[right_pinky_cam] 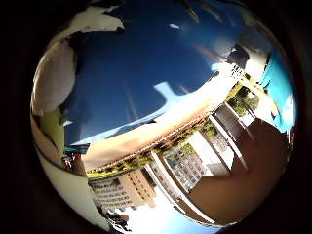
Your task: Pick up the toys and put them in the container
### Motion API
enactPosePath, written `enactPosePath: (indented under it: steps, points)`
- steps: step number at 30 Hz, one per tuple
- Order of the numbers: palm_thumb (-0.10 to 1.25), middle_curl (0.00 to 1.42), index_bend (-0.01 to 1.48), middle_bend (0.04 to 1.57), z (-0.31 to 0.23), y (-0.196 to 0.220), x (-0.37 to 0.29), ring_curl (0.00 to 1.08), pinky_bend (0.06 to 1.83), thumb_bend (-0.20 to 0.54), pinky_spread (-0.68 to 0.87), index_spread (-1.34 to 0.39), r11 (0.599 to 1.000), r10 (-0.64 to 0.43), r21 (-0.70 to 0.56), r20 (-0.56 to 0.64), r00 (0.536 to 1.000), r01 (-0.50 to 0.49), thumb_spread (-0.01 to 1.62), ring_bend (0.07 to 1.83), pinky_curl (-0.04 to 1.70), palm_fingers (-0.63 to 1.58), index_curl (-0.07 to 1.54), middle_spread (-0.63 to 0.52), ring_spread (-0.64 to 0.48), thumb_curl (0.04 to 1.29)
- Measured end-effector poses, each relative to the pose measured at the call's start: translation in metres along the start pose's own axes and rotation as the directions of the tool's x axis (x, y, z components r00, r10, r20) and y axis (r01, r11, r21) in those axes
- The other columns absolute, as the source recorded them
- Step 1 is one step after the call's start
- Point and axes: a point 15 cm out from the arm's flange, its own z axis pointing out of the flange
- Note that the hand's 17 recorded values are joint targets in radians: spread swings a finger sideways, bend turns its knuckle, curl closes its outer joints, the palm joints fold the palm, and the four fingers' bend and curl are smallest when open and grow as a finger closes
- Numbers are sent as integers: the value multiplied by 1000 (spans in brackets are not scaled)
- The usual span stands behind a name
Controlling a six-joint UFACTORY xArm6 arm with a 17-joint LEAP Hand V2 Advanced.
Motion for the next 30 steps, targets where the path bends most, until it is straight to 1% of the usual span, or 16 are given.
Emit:
enactPosePath:
  steps: [3, 4, 5, 6, 8, 10, 12, 16, 20, 22, 24, 29, 30]
  points:
    - [956, 973, 517, 949, -9, 5, 7, 830, 1122, -16, 220, -608, 999, 23, 39, 0, 1000, -23, 966, 1385, 341, 640, 67, -326, -89, 565]
    - [961, 991, 547, 969, -13, 6, 11, 839, 1159, -16, 215, -621, 998, 33, 59, 0, 999, -33, 964, 1390, 358, 663, 71, -331, -96, 569]
    - [966, 1036, 639, 1005, -17, 5, 16, 858, 1261, -19, 203, -667, 995, 44, 88, -4, 999, -43, 964, 1405, 398, 703, 77, -344, -110, 579]
    - [973, 1049, 667, 1010, -24, 4, 20, 862, 1300, -17, 197, -681, 990, 56, 127, -6, 998, -54, 963, 1407, 412, 715, 78, -348, -115, 583]
    - [990, 1098, 764, 1034, -34, 2, 25, 879, 1469, -13, 181, -728, 974, 73, 213, 1, 997, -72, 960, 1413, 479, 789, 87, -360, -129, 601]
    - [1009, 1129, 829, 1053, -37, 4, 29, 892, 1548, -8, 168, -756, 955, 89, 284, 12, 996, -89, 960, 1418, 523, 800, 95, -367, -137, 616]
    - [1035, 1175, 930, 1081, -43, 13, 35, 912, 1623, -7, 147, -797, 938, 109, 330, 14, 994, -108, 972, 1438, 587, 788, 111, -373, -148, 640]
    - [1052, 1222, 1045, 1118, -48, 30, 36, 928, 1679, -6, 128, -834, 939, 121, 320, 26, 992, -123, 997, 1464, 647, 771, 131, -375, -158, 674]
    - [1048, 1255, 1143, 1153, -59, 65, 27, 938, 1711, -9, 110, -853, 946, 131, 291, 66, 989, -145, 1029, 1489, 694, 750, 147, -374, -161, 708]
    - [1042, 1264, 1171, 1166, -83, 87, 20, 940, 1716, -12, 104, -857, 931, 130, 330, 100, 986, -156, 1037, 1498, 708, 739, 152, -372, -161, 719]
    - [1038, 1274, 1203, 1179, -114, 109, 14, 943, 1726, -12, 99, -858, 908, 121, 387, 130, 984, -162, 1046, 1515, 727, 727, 156, -370, -161, 733]
    - [1032, 1286, 1263, 1215, -183, 157, -11, 945, 1740, -13, 89, -852, 860, 88, 487, 159, 983, -156, 1056, 1538, 760, 707, 167, -363, -159, 766]
    - [1028, 1288, 1275, 1221, -199, 170, -16, 945, 1742, -14, 91, -849, 837, 91, 525, 146, 985, -155, 1056, 1543, 765, 701, 169, -361, -159, 773]
